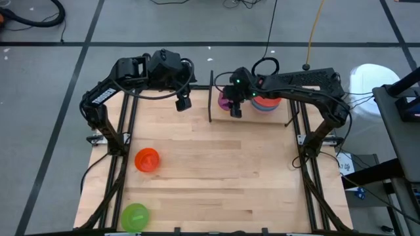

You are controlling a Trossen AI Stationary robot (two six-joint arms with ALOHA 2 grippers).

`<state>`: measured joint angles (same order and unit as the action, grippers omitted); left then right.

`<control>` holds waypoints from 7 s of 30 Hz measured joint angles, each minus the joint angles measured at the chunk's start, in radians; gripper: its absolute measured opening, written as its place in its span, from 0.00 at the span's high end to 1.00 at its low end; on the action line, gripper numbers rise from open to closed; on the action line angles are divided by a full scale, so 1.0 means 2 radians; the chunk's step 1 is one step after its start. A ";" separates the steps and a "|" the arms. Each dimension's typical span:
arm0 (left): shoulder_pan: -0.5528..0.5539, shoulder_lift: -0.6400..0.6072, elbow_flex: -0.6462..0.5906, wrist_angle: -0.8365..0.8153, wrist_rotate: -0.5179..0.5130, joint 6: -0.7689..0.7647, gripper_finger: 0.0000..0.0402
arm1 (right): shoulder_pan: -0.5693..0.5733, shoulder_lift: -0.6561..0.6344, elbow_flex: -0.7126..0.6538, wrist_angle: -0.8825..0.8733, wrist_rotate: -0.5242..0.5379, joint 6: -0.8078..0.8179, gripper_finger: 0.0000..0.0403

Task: Place and stack bowls onto a shelf
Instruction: Stack the transparent purple bowl on top of the transparent yellow bowl, then stack the transparent orange bowl on top of the transparent purple bowl on the shelf

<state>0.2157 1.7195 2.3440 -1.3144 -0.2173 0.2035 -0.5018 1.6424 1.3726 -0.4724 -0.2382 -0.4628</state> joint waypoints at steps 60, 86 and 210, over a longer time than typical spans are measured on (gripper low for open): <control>-0.205 -0.031 -0.359 -0.130 -0.024 -0.727 0.80 | 0.101 -0.373 -0.126 0.071 0.002 -0.027 0.64; -0.288 -0.036 -0.618 -0.004 0.061 -0.933 0.80 | 0.124 -0.373 -0.126 0.065 0.002 -0.027 0.64; 0.047 0.346 -0.001 0.147 0.063 -0.025 0.88 | 0.123 -0.439 -0.126 -0.019 0.188 -0.028 0.64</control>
<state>0.3096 2.4107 2.3425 -1.0211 -0.0912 0.1531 -0.2558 0.7648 1.1198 -0.5096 0.1379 -0.5198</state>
